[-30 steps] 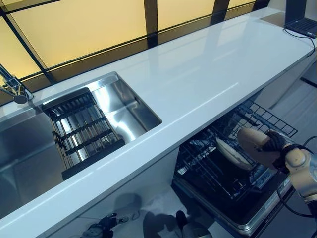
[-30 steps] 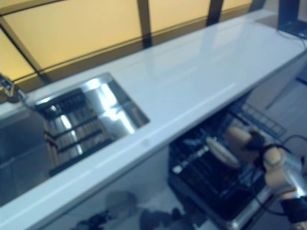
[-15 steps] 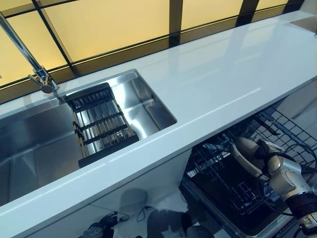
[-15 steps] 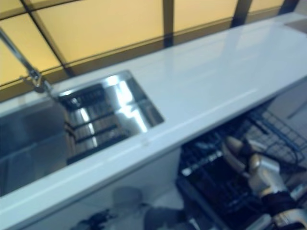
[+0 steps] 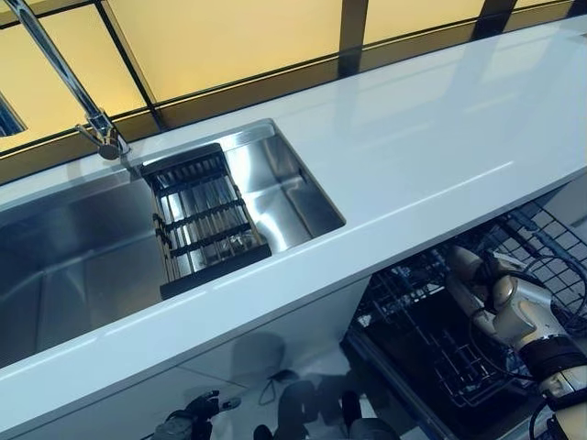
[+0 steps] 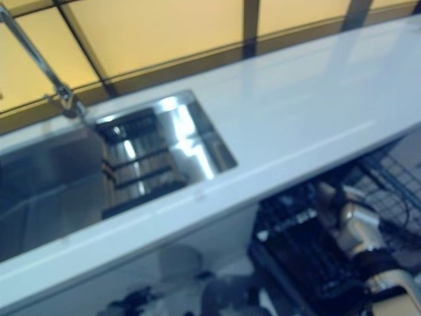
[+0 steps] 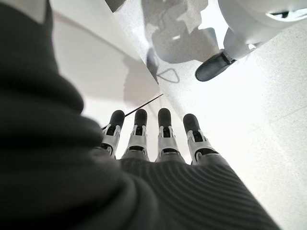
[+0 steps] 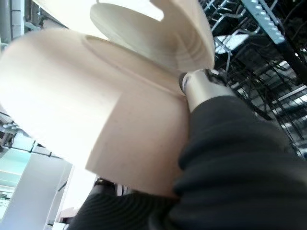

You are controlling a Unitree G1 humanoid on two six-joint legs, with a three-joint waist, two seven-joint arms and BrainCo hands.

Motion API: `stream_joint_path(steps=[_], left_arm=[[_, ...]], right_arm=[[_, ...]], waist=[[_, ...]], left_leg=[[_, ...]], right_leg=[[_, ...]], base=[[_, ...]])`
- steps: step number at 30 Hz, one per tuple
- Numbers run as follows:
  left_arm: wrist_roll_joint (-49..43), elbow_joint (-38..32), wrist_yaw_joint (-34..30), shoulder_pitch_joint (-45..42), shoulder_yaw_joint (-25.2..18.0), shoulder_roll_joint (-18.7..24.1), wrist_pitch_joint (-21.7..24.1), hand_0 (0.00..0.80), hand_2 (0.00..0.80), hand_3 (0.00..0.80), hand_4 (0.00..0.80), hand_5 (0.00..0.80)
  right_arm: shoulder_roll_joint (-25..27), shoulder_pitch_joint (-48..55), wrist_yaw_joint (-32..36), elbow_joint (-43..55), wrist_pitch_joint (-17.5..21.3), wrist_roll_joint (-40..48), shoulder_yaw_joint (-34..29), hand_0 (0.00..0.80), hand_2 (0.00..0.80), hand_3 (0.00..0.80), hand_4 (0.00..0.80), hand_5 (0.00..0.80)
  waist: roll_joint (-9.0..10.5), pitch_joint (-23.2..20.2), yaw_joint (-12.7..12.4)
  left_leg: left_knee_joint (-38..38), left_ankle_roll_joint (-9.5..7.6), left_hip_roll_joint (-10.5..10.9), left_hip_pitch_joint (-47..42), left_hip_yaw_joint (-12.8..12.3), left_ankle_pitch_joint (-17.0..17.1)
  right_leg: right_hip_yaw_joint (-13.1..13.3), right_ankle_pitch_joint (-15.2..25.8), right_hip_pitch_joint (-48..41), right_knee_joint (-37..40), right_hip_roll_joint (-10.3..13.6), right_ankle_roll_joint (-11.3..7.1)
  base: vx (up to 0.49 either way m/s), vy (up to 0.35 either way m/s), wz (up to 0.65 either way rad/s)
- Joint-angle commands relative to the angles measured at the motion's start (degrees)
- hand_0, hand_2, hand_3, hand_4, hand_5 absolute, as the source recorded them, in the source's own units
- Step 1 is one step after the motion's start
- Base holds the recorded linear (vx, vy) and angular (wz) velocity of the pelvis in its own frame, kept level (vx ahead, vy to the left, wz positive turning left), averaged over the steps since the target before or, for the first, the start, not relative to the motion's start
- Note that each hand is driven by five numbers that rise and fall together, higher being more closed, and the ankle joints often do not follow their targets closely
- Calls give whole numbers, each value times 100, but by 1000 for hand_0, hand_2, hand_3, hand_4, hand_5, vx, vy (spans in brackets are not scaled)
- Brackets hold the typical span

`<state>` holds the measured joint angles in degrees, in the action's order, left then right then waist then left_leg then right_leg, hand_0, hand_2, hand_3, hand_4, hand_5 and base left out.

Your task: Take plates into dishwasher

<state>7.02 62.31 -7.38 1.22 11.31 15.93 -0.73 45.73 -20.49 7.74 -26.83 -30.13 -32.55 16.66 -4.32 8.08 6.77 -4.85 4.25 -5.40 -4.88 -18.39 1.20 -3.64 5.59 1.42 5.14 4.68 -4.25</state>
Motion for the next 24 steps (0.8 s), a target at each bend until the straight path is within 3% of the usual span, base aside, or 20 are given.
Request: stream_joint_path(steps=[1,16,17,19,20,21,24], left_arm=[[35,100,-26,216,156,290,145,0,0,0,0,0],[-29,38,-69,363,203,363,32,0,0,0,0,0],[-28,52,-64,361,207,364,43,0,0,0,0,0],[-17,58,-63,369,208,373,39,0,0,0,0,0],[-9,42,-66,379,216,377,18,0,0,0,0,0],[-15,39,-67,384,220,376,11,0,0,0,0,0],[-33,34,-54,405,228,381,-43,0,0,0,0,0]], right_arm=[[-13,-673,-49,-405,-83,-171,281,800,800,800,800,800],[36,-633,860,-909,-313,-27,283,787,787,787,787,787],[44,-631,855,-929,-324,-3,279,624,624,624,624,624],[49,-651,942,-978,-388,10,268,458,458,458,458,458],[59,-674,959,-994,-422,13,272,279,279,279,279,279],[61,-679,954,-1018,-440,38,272,0,0,0,0,0],[79,-738,942,-1103,-434,68,284,0,0,0,0,0]], waist=[[401,11,-67],[506,2,-56],[514,1,-55],[527,-3,-59],[533,-2,-65],[539,0,-70],[568,-9,-90]], left_leg=[[61,-268,199,-155,283,-527],[51,-252,166,-201,284,-517],[50,-250,163,-201,284,-515],[47,-248,158,-213,288,-517],[51,-247,156,-211,288,-514],[53,-247,154,-215,287,-515],[42,-246,147,-253,296,-517]], right_leg=[[-94,-100,111,-21,166,-442],[-46,-65,91,-14,156,-444],[-38,-61,91,-14,153,-446],[-26,-64,83,-14,148,-449],[-24,-65,79,-14,150,-450],[-28,-65,73,-14,152,-450],[-29,-55,48,-14,150,-453]], base=[[-2,5,5],[0,0,0],[0,0,0],[0,0,0],[0,0,0],[0,0,0],[0,0,0]])
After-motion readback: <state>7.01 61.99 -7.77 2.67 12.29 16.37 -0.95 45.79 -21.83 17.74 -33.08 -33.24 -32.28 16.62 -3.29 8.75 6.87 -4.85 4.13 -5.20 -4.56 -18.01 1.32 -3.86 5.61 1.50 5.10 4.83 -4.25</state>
